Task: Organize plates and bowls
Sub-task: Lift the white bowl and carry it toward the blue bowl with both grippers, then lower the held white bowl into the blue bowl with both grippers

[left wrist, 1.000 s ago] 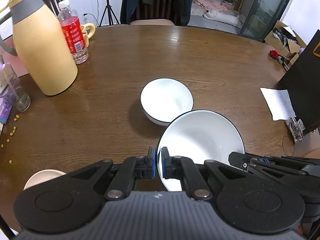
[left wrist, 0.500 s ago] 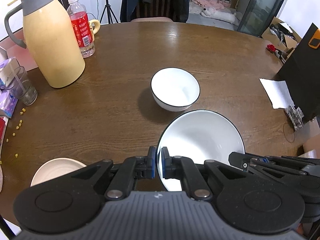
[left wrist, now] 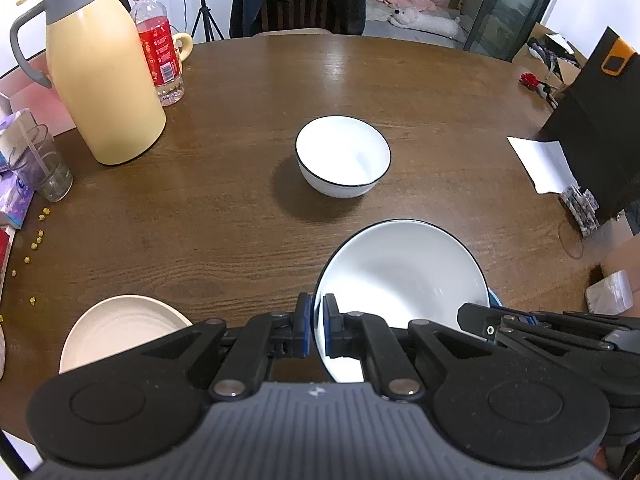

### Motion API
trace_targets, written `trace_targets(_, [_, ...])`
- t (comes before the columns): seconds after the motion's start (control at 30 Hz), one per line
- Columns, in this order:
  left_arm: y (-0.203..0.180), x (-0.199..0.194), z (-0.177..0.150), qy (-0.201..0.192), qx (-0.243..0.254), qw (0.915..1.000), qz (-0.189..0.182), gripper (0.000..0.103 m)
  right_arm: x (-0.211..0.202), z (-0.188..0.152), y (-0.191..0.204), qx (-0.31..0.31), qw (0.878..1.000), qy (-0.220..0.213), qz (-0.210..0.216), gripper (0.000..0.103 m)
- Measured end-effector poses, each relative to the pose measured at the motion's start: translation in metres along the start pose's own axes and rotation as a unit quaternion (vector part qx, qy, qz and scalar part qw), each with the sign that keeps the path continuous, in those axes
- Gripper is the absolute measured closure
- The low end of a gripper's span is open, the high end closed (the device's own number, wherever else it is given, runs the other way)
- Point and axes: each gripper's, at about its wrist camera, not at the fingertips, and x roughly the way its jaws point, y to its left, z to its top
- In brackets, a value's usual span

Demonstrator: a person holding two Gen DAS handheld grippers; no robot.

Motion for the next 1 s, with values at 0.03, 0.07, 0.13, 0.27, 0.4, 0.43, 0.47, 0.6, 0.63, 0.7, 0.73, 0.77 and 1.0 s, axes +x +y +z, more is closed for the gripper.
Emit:
trace_targets(0.03, [0.000, 0.000, -0.001, 0.001, 0.001, 1.0000, 0.000, 0.096, 0.000, -0.002, -0.001, 0.001, 1.000, 0.000, -0.001, 0.097])
trace_targets(0.07, [-0.001, 0.000, -0.002, 0.002, 0.002, 1.0000, -0.001, 0.096, -0.001, -0.003, -0.001, 0.003, 1.000, 0.001, -0.001, 0.097])
trace_targets(0.13, [-0.003, 0.000, -0.005, 0.003, 0.004, 1.0000, -0.002, 0.096, -0.002, -0.006, -0.003, 0.005, 1.000, 0.001, -0.002, 0.097])
trace_targets(0.27, [-0.006, 0.000, -0.008, 0.005, 0.008, 0.9999, -0.005, 0.096, -0.003, -0.011, -0.006, 0.010, 1.000, 0.001, -0.004, 0.097])
trace_targets(0.4, [-0.010, 0.000, -0.011, 0.006, 0.012, 0.9999, -0.009, 0.096, -0.005, -0.015, -0.009, 0.015, 1.000, 0.002, -0.008, 0.097])
trace_targets(0.43, [-0.010, 0.001, -0.012, 0.007, 0.013, 0.9998, -0.010, 0.096, -0.005, -0.016, -0.010, 0.016, 1.000, 0.002, -0.009, 0.097])
trace_targets(0.47, [-0.011, 0.001, -0.012, 0.008, 0.014, 0.9998, -0.011, 0.096, -0.005, -0.017, -0.011, 0.017, 1.000, 0.003, -0.010, 0.097])
trace_targets(0.6, [-0.014, 0.002, -0.015, 0.011, 0.017, 0.9997, -0.014, 0.096, -0.005, -0.020, -0.014, 0.021, 1.000, 0.005, -0.012, 0.097])
trace_targets(0.63, [-0.015, 0.003, -0.015, 0.012, 0.018, 0.9997, -0.015, 0.096, -0.005, -0.021, -0.015, 0.022, 1.000, 0.005, -0.013, 0.097])
trace_targets(0.7, [-0.016, 0.004, -0.016, 0.014, 0.019, 0.9996, -0.016, 0.096, -0.005, -0.022, -0.018, 0.024, 1.000, 0.006, -0.014, 0.097])
trace_targets(0.73, [-0.017, 0.004, -0.016, 0.015, 0.020, 0.9996, -0.016, 0.096, -0.006, -0.022, -0.019, 0.025, 1.000, 0.006, -0.014, 0.097])
trace_targets(0.77, [-0.018, 0.005, -0.016, 0.015, 0.021, 0.9995, -0.017, 0.096, -0.006, -0.023, -0.020, 0.027, 1.000, 0.006, -0.015, 0.097])
trace_targets(1.0, [-0.027, 0.008, -0.015, 0.019, 0.031, 0.9991, -0.023, 0.096, -0.005, -0.024, -0.029, 0.037, 0.999, 0.007, -0.021, 0.097])
